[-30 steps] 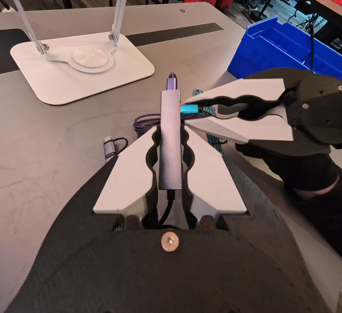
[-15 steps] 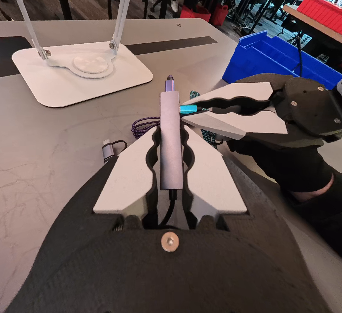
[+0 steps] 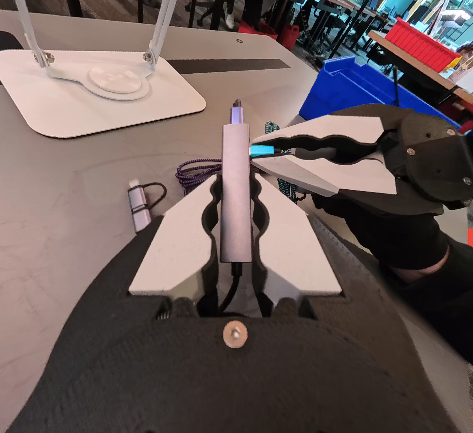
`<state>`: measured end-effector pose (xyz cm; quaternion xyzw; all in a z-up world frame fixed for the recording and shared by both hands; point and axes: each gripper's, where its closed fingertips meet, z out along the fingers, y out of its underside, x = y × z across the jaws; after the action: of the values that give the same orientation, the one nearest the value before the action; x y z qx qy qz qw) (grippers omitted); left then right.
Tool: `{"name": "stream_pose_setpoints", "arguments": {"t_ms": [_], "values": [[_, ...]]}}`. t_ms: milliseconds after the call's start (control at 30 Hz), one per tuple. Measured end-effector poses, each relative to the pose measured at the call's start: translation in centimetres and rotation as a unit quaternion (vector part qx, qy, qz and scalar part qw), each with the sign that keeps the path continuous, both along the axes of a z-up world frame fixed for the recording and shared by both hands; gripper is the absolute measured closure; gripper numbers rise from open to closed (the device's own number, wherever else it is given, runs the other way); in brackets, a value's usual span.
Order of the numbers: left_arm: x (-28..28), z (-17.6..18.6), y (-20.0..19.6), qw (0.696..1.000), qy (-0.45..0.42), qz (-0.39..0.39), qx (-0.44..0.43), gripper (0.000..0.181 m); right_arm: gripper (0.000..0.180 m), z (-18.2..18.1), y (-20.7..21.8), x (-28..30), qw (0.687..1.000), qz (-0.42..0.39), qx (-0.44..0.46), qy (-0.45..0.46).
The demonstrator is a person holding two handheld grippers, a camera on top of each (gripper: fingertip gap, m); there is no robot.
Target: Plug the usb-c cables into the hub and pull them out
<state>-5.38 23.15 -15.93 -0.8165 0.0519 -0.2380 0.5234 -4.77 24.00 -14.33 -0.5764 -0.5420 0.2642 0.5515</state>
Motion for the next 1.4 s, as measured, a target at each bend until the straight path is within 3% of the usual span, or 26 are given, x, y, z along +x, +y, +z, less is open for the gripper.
{"name": "stream_pose_setpoints", "arguments": {"t_ms": [433,600,800,967,1167,1233,1267,1333,1400], "values": [[-0.3,-0.9,0.2,0.995,-0.098,-0.010,0.006,0.161,0.171,-0.9,0.0,-0.3,0.997,-0.025,0.061,-0.049],[0.2,-0.6,-0.1,0.995,-0.093,-0.024,0.020,0.160,0.171,-0.6,-0.3,0.2,0.999,0.011,0.024,-0.028],[-0.5,-0.2,0.1,0.992,-0.126,-0.016,0.026,0.161,0.171,-0.3,-0.1,-0.4,0.993,-0.066,0.079,-0.054],[-0.5,0.0,0.1,0.992,-0.124,-0.015,0.034,0.161,0.172,-0.1,-0.1,-0.3,0.993,-0.076,0.079,-0.053],[0.1,0.1,-0.1,0.992,-0.116,-0.026,0.041,0.161,0.171,-0.2,-0.3,0.4,1.000,0.003,-0.028,0.002],[-0.2,0.1,0.2,0.991,-0.125,-0.018,0.036,0.161,0.171,-0.3,0.0,0.2,1.000,-0.024,0.006,-0.017],[-1.5,-0.2,0.7,0.991,-0.131,0.023,0.027,0.161,0.171,0.0,-0.1,0.2,0.998,-0.044,0.037,-0.026],[-4.8,0.8,1.1,0.968,-0.237,0.068,0.042,0.161,0.172,1.3,-0.7,0.5,0.993,-0.080,0.083,-0.026],[-4.2,1.2,1.1,0.974,-0.217,0.042,0.055,0.161,0.171,0.9,-1.1,0.4,0.990,-0.085,0.103,-0.039]]}}
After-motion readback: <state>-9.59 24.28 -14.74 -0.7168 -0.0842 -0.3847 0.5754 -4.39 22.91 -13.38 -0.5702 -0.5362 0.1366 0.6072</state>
